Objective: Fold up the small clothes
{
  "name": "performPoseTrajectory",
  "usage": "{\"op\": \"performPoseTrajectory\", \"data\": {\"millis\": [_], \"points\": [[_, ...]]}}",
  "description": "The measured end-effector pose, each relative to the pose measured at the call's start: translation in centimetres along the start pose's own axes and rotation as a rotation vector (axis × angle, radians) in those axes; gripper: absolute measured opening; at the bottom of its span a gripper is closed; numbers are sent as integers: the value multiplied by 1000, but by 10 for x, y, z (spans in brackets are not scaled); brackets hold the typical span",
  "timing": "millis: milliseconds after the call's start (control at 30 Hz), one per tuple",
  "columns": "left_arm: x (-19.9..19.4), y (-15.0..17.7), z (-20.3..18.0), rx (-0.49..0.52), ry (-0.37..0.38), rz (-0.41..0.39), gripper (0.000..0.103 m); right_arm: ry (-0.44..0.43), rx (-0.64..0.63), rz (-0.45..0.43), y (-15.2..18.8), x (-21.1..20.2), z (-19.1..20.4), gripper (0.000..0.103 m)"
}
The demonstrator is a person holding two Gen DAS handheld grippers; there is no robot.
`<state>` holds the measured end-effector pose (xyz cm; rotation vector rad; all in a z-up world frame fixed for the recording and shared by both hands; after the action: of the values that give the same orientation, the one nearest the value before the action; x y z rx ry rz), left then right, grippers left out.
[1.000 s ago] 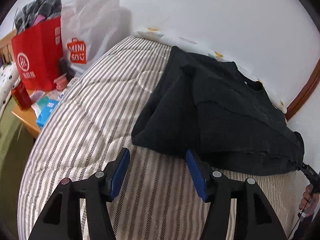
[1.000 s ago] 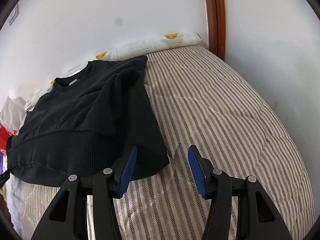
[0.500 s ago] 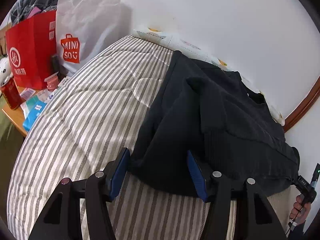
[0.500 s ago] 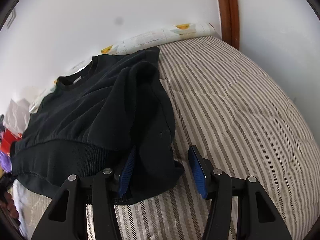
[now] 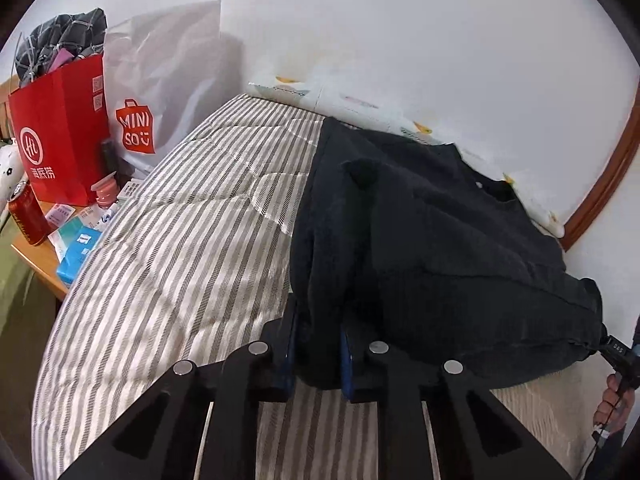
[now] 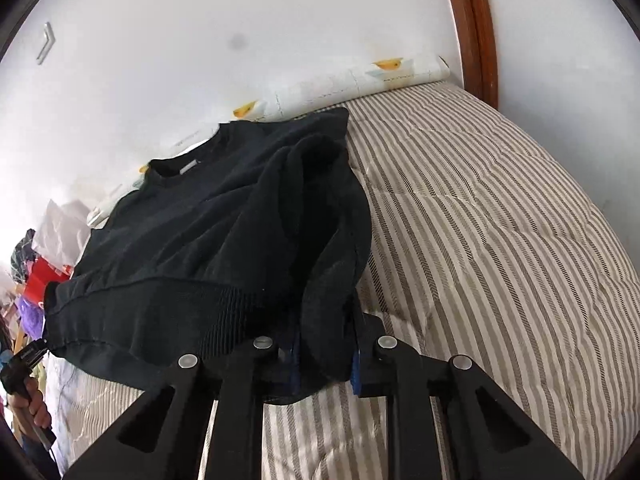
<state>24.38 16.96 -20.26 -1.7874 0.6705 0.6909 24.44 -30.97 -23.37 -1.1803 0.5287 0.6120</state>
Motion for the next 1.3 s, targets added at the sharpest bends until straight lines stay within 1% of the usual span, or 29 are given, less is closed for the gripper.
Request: {"op": "performPoseTrajectory", "data": {"millis": [133, 467, 600, 700, 800, 900, 933, 1000, 1067, 1133, 1167, 1200, 1267, 1300], "points": [[-20, 17, 2, 8, 9, 12, 16, -16, 8, 5, 10, -15, -1, 18], [-64, 74, 3, 39, 23, 26, 16, -11, -13, 3, 63, -64, -14, 18], [-80, 96, 3, 55, 20, 31, 16, -12, 2, -4, 84, -82, -22, 18], [-89, 114, 3, 55, 22, 36, 16, 9, 1, -9, 100, -94, -27, 18], [-96, 121, 1, 78, 17, 29, 18, 30, -9, -9, 109, -101, -28, 20], [-107, 122, -2, 107, -11, 7, 20, 60, 3, 18, 114, -108, -30, 24], [-112, 121, -3, 128, -34, -7, 20, 87, -6, 9, 114, -115, -30, 26], [-121, 118, -5, 154, -46, -31, 23, 139, -24, -36, 112, -130, -31, 27], [-130, 116, -7, 151, -40, -47, 27, 158, -29, -78, 108, -144, -28, 30], [-138, 113, -9, 133, -4, -60, 35, 130, -47, -97, 106, -154, -19, 34], [-142, 111, -11, 130, 17, -62, 42, 117, -67, -103, 105, -156, -12, 35], [-145, 111, -15, 132, 44, -68, 46, 106, -88, -106, 105, -154, -4, 36], [-147, 113, -25, 143, 85, -78, 46, 90, -119, -98, 106, -149, 6, 46], [-145, 114, -28, 150, 92, -75, 46, 85, -126, -86, 108, -143, 10, 46]]}}
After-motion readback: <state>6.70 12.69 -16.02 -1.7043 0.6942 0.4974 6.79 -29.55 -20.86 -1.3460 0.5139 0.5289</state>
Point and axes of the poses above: each gripper's, at about its wrist camera, not at the fingertips, and x roughly the way its jaws point, z to its left, y to its underside, the point moved 8 cm from there along x, roughly the way its jaws point, and after that the axes turned 1 degree about z, right-handed, at the moved point
